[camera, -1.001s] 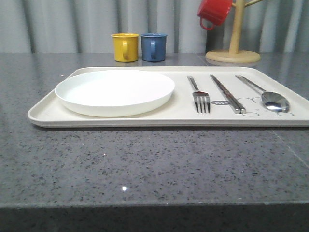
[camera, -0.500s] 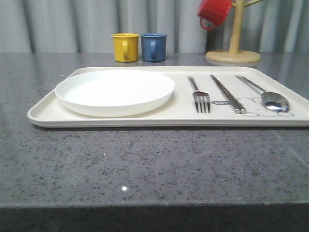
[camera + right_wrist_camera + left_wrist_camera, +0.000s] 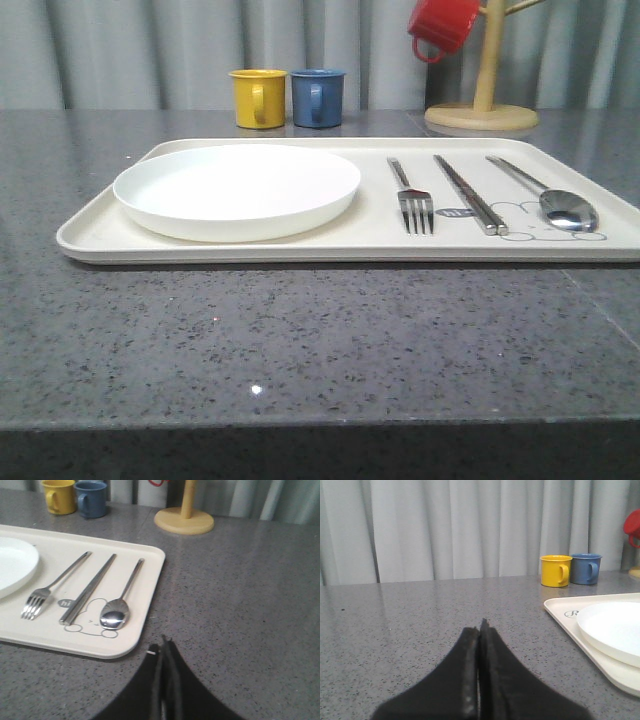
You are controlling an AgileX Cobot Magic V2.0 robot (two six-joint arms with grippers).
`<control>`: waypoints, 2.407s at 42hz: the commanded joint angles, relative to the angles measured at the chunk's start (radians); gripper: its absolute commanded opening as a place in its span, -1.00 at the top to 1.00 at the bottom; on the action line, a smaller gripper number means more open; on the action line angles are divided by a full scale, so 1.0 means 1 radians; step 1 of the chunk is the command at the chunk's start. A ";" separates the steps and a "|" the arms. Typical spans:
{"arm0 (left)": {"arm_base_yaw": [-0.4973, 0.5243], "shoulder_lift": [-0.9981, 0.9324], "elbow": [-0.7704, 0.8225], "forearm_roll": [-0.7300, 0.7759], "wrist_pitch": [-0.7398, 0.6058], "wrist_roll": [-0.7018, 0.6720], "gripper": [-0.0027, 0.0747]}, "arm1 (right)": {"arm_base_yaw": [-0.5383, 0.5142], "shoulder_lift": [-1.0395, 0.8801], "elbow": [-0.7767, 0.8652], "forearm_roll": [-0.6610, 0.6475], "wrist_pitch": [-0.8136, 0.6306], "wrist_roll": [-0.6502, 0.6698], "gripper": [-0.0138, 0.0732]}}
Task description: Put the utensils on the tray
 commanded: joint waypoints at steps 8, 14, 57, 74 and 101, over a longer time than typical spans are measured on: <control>-0.004 -0.022 0.013 -0.001 -0.087 -0.011 0.98 | -0.038 -0.126 0.254 0.030 -0.371 -0.010 0.94; -0.004 -0.022 0.013 -0.001 -0.087 -0.011 0.98 | -0.039 -0.158 0.352 0.030 -0.489 -0.010 0.94; -0.004 -0.021 0.013 -0.001 -0.087 -0.011 0.98 | -0.041 -0.157 0.357 -0.037 -0.586 0.129 0.94; -0.004 -0.021 0.013 -0.001 -0.087 -0.011 0.98 | -0.041 -0.157 0.357 -0.060 -0.581 0.131 0.94; -0.004 -0.021 0.013 -0.001 -0.087 -0.011 0.98 | -0.049 -0.157 0.357 -0.060 -0.578 0.131 0.94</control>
